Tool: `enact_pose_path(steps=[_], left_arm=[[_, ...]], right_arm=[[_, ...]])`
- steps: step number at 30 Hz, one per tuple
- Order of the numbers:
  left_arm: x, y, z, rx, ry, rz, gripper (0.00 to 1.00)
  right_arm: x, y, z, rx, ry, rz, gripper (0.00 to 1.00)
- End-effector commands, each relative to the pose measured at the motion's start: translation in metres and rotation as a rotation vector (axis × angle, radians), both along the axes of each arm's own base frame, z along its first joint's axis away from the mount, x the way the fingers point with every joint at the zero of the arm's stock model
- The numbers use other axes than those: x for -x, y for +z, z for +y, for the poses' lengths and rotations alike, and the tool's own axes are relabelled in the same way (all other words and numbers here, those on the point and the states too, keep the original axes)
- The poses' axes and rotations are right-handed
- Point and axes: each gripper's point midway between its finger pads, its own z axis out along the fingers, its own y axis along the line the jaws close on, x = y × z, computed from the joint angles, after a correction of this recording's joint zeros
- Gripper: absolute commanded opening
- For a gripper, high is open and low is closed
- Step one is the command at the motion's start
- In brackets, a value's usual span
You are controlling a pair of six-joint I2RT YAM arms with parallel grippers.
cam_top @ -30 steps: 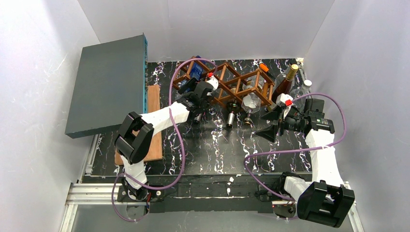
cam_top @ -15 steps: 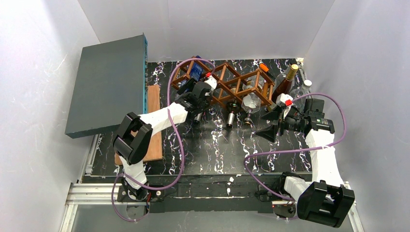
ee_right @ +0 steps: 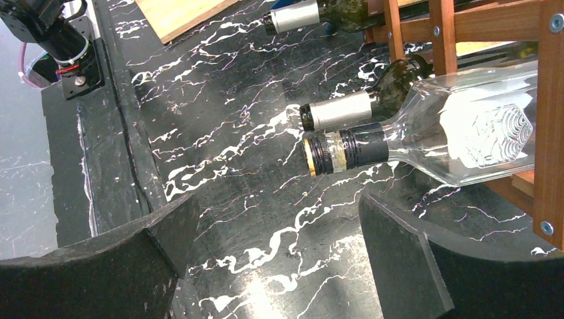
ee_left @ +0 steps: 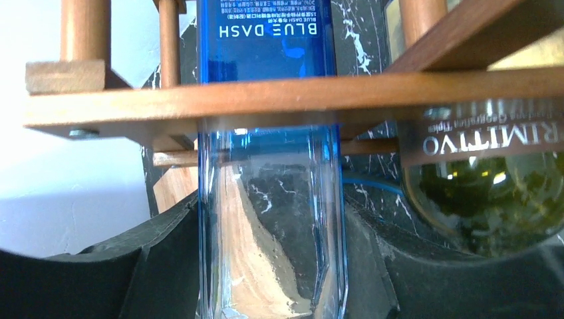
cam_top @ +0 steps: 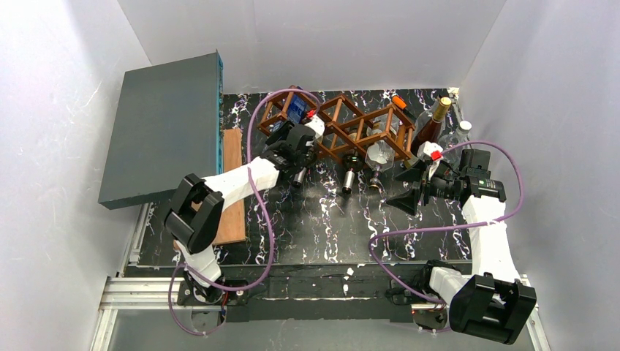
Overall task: Take the wine bottle off the wine rack
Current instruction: Pick up the wine bottle from the wine rack.
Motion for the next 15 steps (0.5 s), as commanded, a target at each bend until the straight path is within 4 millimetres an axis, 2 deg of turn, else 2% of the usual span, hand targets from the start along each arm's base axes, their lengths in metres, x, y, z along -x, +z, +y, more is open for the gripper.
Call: enact_pose_path(steps=[1,9,15], left_arm=[[0.017,0.037,0.008,0.076,-0.018,-0.041,0.0],[0.038,0.052,0.015,0.132,-0.053,-0.056,0.0],[0.06,0.055,0.021,0.173,-0.057,-0.025,0.0]], right_arm=[[0.001,-0.001,0.0,-0.005,0.005,-0.008,0.98],[0.002,0.0,0.0,-0.004,0.005,-0.011,0.98],[0.002,0.0,0.0,-0.005,0.004,-0.011,0.98]])
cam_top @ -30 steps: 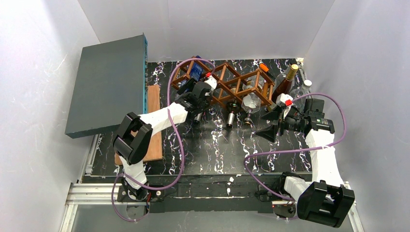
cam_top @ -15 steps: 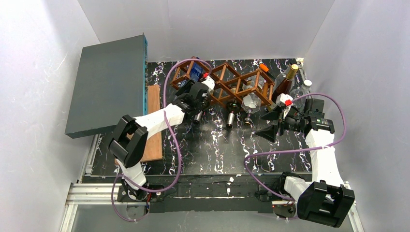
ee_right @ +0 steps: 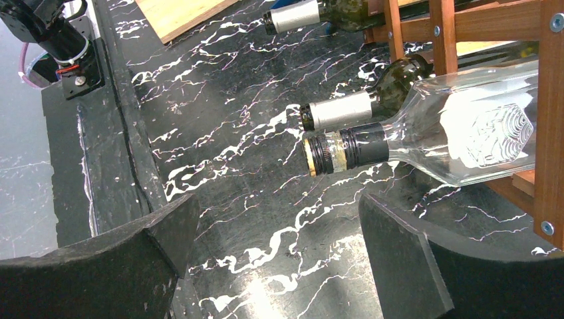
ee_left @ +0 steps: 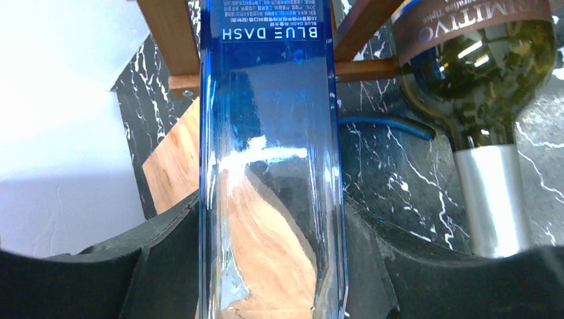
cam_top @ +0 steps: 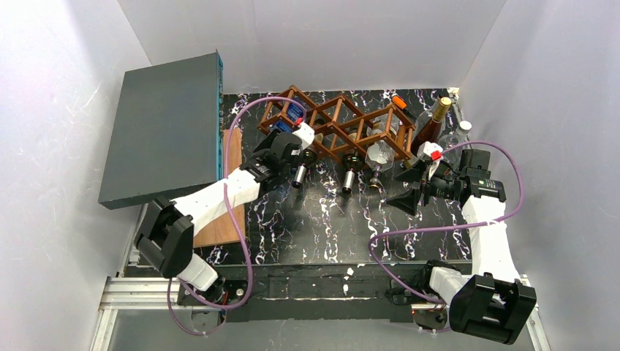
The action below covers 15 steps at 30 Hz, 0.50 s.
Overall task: Take the wine bottle off the wine rack
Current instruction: Pick up the wine bottle from the wine rack.
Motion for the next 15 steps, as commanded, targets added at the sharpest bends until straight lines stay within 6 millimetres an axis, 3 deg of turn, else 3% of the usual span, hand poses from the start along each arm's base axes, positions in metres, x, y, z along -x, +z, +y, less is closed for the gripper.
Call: enact_pose_path(steps=[1,15], left_arm=[[0.015,0.041,-0.002,0.127,-0.001,-0.074,0.0],[0.05,0.061,0.001,0.193,-0.026,-0.072,0.0]], right_arm=[[0.002,0.0,0.001,-0.005,0.005,-0.013,0.99],[0.003,0.001,0.001,-0.006,0.005,-0.018,0.98]])
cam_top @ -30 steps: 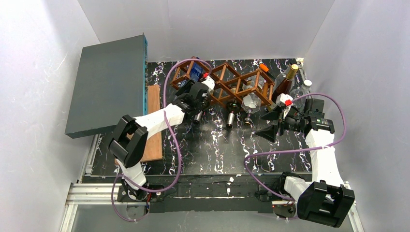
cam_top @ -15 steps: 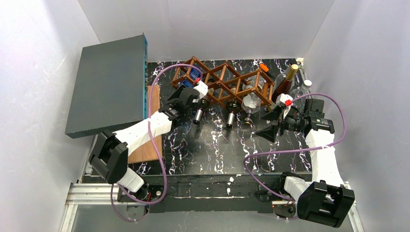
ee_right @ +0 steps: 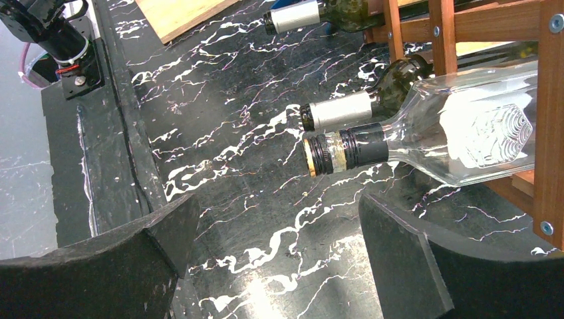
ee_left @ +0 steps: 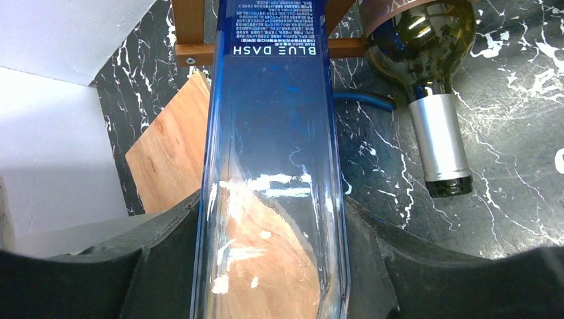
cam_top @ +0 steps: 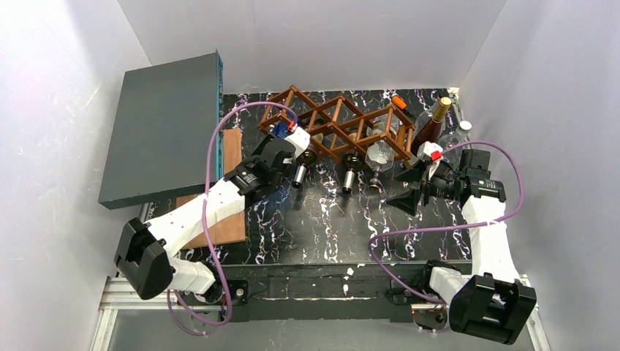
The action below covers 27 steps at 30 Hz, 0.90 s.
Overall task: Take the wine bottle off the wine rack
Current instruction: Pick up the wine bottle from the wine rack.
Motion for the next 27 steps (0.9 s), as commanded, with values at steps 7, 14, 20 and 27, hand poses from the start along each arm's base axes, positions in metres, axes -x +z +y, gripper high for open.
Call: enact_pose_path(steps=[7,14,20,27], left_arm=[[0.019,0.051,0.003,0.117,0.022,-0.094,0.0],[0.035,0.053,0.009,0.146,0.032,-0.068,0.0],[0.051,0.056,0.013,0.182,0.032,-0.038,0.0],[0.068,0.054,0.016,0.219,0.028,-0.003,0.0]], right_arm=[[0.003,0.001,0.001,-0.007,0.006,-0.019,0.98],[0.003,0.001,0.001,-0.008,0.007,-0.02,0.98],[0.003,0.001,0.001,-0.007,0.006,-0.02,0.98],[0.004,0.002,0.001,-0.009,0.007,-0.021,0.98]])
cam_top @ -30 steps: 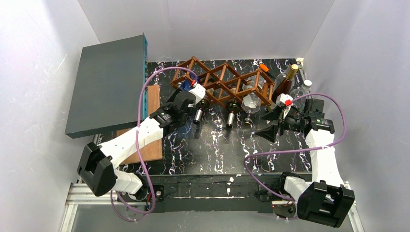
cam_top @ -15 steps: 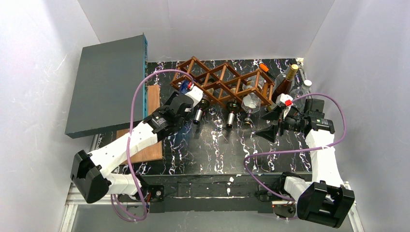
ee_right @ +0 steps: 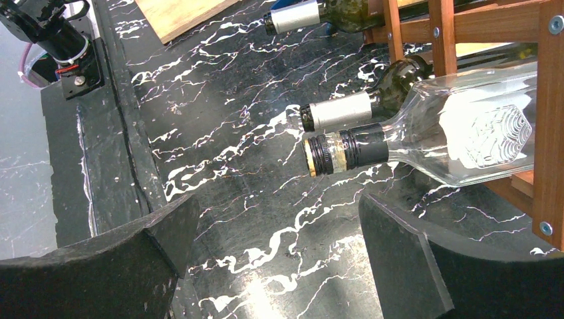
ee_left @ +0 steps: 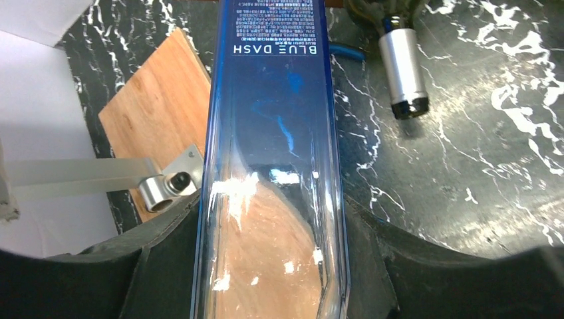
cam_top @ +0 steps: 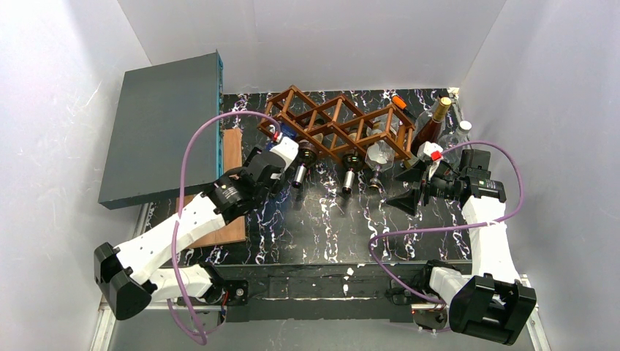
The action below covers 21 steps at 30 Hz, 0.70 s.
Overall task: Take the wine bottle off the wine rack
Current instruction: Pick up the wine bottle from the wine rack.
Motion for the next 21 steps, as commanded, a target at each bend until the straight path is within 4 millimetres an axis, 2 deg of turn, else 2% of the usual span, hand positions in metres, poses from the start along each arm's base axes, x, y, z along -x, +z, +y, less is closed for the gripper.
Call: enact_pose_path(steps=[1,11,21], left_arm=[[0.009,0.035,-0.001,0.128,0.012,-0.058,0.0],[0.023,0.037,0.003,0.168,0.02,-0.037,0.0],[0.039,0.03,0.009,0.183,0.021,0.027,0.0]], right_arm=[[0.003,0.001,0.001,-0.01,0.007,-0.018,0.98],[0.003,0.001,0.001,-0.01,0.007,-0.019,0.98],[0.003,0.0,0.001,-0.011,0.006,-0.014,0.98]])
